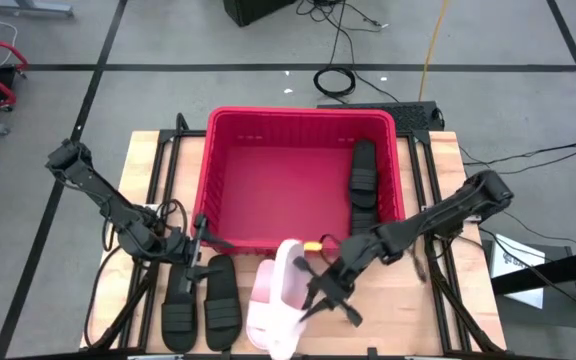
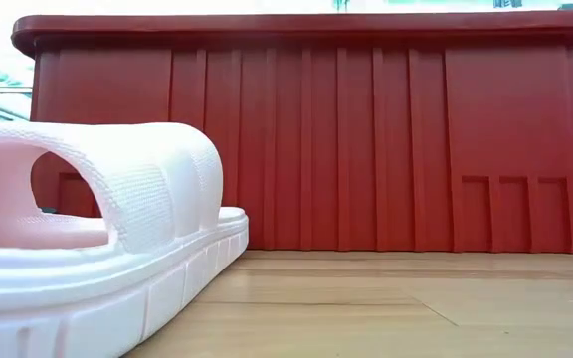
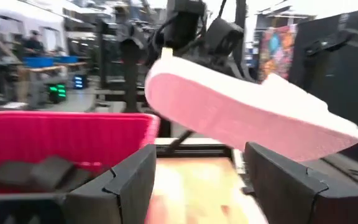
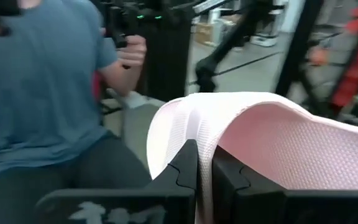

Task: Pick and place slides into bin
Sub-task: Put the pink slide into the red container

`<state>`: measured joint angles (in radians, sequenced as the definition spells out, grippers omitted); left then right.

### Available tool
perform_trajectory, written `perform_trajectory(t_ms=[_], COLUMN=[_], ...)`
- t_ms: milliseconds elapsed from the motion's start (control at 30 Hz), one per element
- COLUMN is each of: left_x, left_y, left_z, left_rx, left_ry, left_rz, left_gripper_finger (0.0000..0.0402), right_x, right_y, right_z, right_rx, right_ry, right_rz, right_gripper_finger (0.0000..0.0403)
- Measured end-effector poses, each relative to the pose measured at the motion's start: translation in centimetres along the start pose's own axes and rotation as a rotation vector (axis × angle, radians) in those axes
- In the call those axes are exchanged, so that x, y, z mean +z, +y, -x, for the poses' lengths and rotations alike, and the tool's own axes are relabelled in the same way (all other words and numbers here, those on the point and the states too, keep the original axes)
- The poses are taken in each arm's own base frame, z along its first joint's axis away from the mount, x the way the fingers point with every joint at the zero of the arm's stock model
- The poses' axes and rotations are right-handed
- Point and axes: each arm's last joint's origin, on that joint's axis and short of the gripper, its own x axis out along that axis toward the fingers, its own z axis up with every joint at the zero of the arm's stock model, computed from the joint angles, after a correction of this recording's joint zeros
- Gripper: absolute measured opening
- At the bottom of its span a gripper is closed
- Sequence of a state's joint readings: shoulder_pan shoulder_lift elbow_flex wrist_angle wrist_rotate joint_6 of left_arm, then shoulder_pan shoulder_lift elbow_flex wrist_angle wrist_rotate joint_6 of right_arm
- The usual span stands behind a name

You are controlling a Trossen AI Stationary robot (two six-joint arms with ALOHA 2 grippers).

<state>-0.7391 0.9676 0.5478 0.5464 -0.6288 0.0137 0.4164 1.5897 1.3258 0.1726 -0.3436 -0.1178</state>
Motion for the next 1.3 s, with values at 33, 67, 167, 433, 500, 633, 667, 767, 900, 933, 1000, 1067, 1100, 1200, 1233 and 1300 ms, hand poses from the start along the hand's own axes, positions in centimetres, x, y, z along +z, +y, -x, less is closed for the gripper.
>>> perform_trajectory(t_ms=[33,67,167,433,500,633,667,767,900,933,1000,1067,1100,1200,1233,1300], left_x=[0.0,0.1,0.2,1.2,1.7,2.4,2.6,3.0,3.2,3.3,3.5,3.7,3.8,4.0,4.1,4.2], left_y=[0.1,0.1,0.4,2.8,3.6,5.3,5.7,6.8,8.0,8.3,8.9,9.4,9.7,10.7,11.1,11.8], left_z=[0.0,0.0,-0.1,-0.4,-0.3,0.2,0.3,0.7,1.1,1.2,1.3,1.4,1.4,1.6,1.7,1.7], left_rx=[0.017,0.033,0.073,0.173,0.189,0.218,0.222,0.230,0.249,0.257,0.268,0.275,0.279,0.294,0.300,0.315], left_ry=[-0.004,-0.007,-0.016,-0.058,-0.073,-0.089,-0.093,-0.093,-0.091,-0.093,-0.102,-0.113,-0.118,-0.133,-0.138,-0.144], left_rz=[-0.010,-0.022,-0.051,-0.057,-0.070,-0.078,-0.076,-0.076,-0.087,-0.091,-0.095,-0.105,-0.114,-0.126,-0.129,-0.134], left_gripper_finger=[0.0250,0.0250,0.0250,0.0250,0.0250,0.0250,0.0250,0.0250,0.0250,0.0250,0.0250,0.0250,0.0250,0.0250,0.0250,0.0250], right_x=[0.5,0.9,1.8,3.7,3.9,3.9,3.9,3.6,3.1,3.0,2.6,2.1,1.9,1.0,0.7,0.3], right_y=[-0.1,-0.3,-0.9,-3.1,-3.8,-5.2,-5.7,-6.9,-8.6,-9.1,-9.8,-10.5,-10.8,-11.5,-11.7,-12.0], right_z=[0.8,1.6,3.9,9.9,11.3,14.0,14.7,16.7,19.1,19.8,21.0,22.2,22.7,24.4,24.9,26.0], right_rx=[-0.028,-0.051,-0.120,-0.260,-0.302,-0.355,-0.369,-0.402,-0.433,-0.439,-0.446,-0.454,-0.458,-0.470,-0.473,-0.482], right_ry=[0.009,0.020,0.054,0.068,0.077,0.098,0.099,0.112,0.115,0.113,0.117,0.125,0.130,0.155,0.162,0.170], right_rz=[0.009,0.015,0.020,0.012,0.003,-0.014,-0.020,-0.050,-0.087,-0.096,-0.121,-0.153,-0.168,-0.220,-0.235,-0.256], right_gripper_finger=[0.0006,0.0006,0.0006,0.0006,0.0006,0.0006,0.0006,0.0006,0.0006,0.0006,0.0006,0.0006,0.0006,0.0004,0.0003,0.0003])
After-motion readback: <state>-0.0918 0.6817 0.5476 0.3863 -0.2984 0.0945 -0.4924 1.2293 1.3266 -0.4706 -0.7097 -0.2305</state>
